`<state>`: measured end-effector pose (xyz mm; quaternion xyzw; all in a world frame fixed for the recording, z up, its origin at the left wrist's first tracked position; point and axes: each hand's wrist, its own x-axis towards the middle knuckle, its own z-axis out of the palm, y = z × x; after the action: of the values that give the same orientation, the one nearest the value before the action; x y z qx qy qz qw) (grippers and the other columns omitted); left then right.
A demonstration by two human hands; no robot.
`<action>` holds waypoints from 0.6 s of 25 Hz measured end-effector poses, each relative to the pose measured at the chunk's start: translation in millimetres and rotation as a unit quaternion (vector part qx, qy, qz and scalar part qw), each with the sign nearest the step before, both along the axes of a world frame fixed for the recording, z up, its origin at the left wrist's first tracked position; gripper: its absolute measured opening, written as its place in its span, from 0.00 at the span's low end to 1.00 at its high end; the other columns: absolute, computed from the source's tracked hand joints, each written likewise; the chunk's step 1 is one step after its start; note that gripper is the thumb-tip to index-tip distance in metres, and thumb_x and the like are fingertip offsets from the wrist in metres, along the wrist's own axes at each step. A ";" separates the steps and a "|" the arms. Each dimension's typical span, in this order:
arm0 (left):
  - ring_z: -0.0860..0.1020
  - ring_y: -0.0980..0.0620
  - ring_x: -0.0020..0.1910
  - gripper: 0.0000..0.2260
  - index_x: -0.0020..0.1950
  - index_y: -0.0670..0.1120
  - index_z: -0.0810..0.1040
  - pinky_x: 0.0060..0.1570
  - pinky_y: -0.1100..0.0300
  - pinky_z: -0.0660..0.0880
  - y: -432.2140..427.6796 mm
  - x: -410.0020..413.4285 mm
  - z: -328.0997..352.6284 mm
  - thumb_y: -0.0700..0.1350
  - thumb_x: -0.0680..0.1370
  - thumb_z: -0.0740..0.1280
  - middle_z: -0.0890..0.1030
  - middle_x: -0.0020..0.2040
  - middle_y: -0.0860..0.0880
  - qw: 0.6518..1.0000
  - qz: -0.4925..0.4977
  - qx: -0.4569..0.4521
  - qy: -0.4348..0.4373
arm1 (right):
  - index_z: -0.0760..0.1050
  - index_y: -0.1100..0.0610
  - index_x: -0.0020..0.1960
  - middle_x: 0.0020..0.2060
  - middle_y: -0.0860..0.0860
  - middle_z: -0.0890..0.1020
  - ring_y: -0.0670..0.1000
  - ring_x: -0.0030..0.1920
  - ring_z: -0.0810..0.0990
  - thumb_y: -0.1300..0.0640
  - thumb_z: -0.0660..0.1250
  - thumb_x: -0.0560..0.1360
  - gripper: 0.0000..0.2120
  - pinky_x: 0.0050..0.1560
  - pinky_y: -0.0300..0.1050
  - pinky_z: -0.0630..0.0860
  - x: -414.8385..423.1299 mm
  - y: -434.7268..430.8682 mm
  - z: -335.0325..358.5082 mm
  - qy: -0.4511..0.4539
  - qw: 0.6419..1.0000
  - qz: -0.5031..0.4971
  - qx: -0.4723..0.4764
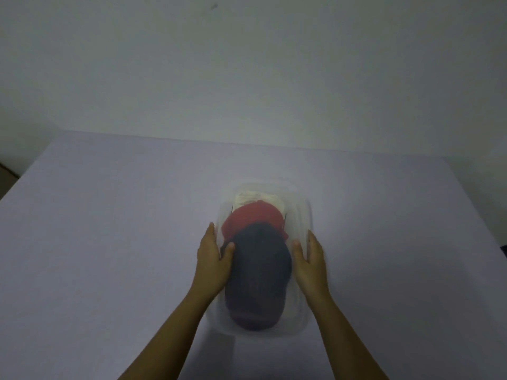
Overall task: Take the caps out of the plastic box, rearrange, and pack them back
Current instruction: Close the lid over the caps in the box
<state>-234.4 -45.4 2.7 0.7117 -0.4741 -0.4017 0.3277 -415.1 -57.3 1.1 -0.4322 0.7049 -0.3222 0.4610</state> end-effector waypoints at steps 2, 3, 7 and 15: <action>0.54 0.44 0.77 0.27 0.77 0.48 0.47 0.74 0.46 0.55 -1.1 -0.1 -17.4 0.50 0.81 0.55 0.52 0.79 0.46 0.999 -0.028 0.011 -0.045 | 0.50 0.52 0.76 0.76 0.53 0.59 0.54 0.74 0.60 0.50 0.55 0.80 0.27 0.71 0.48 0.59 -0.3 -0.8 -11.9 -0.001 1.000 0.009 0.022; 0.52 0.45 0.77 0.26 0.77 0.50 0.46 0.74 0.46 0.52 -2.9 0.9 -23.6 0.50 0.82 0.53 0.50 0.79 0.47 0.997 -0.041 0.014 -0.065 | 0.48 0.51 0.76 0.75 0.53 0.59 0.55 0.74 0.60 0.50 0.55 0.80 0.28 0.71 0.49 0.60 0.7 -1.8 -14.0 -0.001 0.999 0.017 0.027; 0.56 0.43 0.76 0.25 0.77 0.51 0.45 0.73 0.46 0.56 -8.7 1.8 -32.7 0.49 0.83 0.50 0.51 0.79 0.46 0.992 -0.047 0.041 -0.113 | 0.44 0.45 0.76 0.74 0.53 0.63 0.58 0.72 0.64 0.48 0.55 0.80 0.29 0.69 0.52 0.64 4.9 -6.8 -17.1 0.019 0.999 0.046 0.022; 0.59 0.43 0.75 0.25 0.77 0.50 0.48 0.72 0.47 0.58 -7.3 3.3 -41.9 0.52 0.81 0.49 0.54 0.78 0.46 0.990 -0.046 0.022 -0.134 | 0.48 0.47 0.76 0.72 0.55 0.66 0.57 0.70 0.67 0.49 0.56 0.80 0.28 0.68 0.50 0.65 9.9 -9.3 -30.6 0.058 0.998 0.021 0.001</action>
<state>-231.1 -52.7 -39.3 0.7438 -0.5368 -0.3273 0.2268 -405.2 -66.6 -29.5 -0.4649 0.7213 -0.2860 0.4264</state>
